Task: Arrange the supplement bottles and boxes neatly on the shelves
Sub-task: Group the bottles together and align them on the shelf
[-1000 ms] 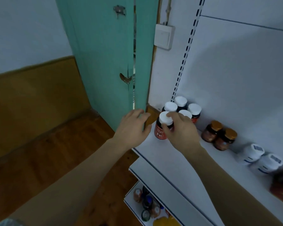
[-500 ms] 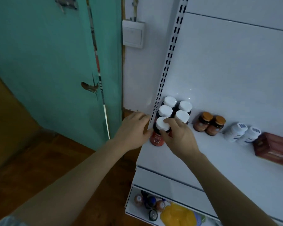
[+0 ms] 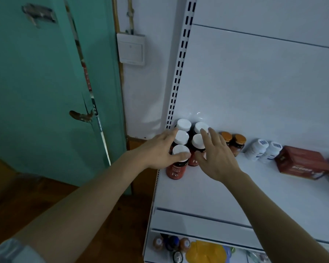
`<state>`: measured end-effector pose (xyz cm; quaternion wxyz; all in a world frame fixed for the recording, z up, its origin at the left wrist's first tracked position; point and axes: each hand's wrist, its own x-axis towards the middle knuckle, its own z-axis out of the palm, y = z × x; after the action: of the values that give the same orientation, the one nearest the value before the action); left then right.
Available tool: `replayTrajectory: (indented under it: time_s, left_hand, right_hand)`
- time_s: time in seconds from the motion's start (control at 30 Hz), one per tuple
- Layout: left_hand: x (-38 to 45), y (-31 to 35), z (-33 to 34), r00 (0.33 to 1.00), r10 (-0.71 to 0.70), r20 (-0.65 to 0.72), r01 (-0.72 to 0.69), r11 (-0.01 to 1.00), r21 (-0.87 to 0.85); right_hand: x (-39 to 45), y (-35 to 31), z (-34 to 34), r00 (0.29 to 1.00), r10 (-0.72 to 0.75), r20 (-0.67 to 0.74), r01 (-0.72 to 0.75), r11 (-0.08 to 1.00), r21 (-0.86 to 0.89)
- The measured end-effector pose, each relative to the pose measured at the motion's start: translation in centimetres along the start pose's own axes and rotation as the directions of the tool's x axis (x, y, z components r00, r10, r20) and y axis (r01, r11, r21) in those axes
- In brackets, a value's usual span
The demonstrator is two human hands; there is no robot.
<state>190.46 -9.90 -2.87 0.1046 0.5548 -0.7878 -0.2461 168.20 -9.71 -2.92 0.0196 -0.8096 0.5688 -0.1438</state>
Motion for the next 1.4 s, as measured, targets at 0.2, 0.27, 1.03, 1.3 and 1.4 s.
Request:
replayTrajectory:
  time_s: [0.2, 0.27, 1.03, 1.3, 1.4]
  left_hand:
    - [3.6, 1.1, -1.2, 0.994, -0.052, -0.098, 0.064, 0.991, 0.114]
    - [4.7, 1.4, -1.4, 0.991, -0.052, -0.125, 0.074, 0.981, 0.181]
    - [7.2, 0.5, -0.8, 0.993, -0.117, -0.003, 0.116, 0.983, 0.142]
    - [6.5, 0.6, -0.8, 0.992, -0.101, -0.07, 0.109, 0.986, 0.127]
    - [5.5, 0.9, -0.9, 0.976, -0.034, -0.217, 0.079, 0.976, 0.201]
  right_hand:
    - [3.0, 1.8, 0.2, 0.982, 0.036, 0.185, -0.003, 0.985, -0.173]
    - [3.6, 2.0, 0.4, 0.975, 0.036, 0.221, 0.014, 0.976, -0.218]
    - [5.3, 3.8, 0.7, 0.945, -0.002, 0.328, 0.075, 0.975, -0.211]
    - [4.9, 3.5, 0.2, 0.948, 0.017, 0.318, 0.061, 0.97, -0.234]
    - [4.3, 3.5, -0.1, 0.96, 0.011, 0.28, 0.063, 0.966, -0.252]
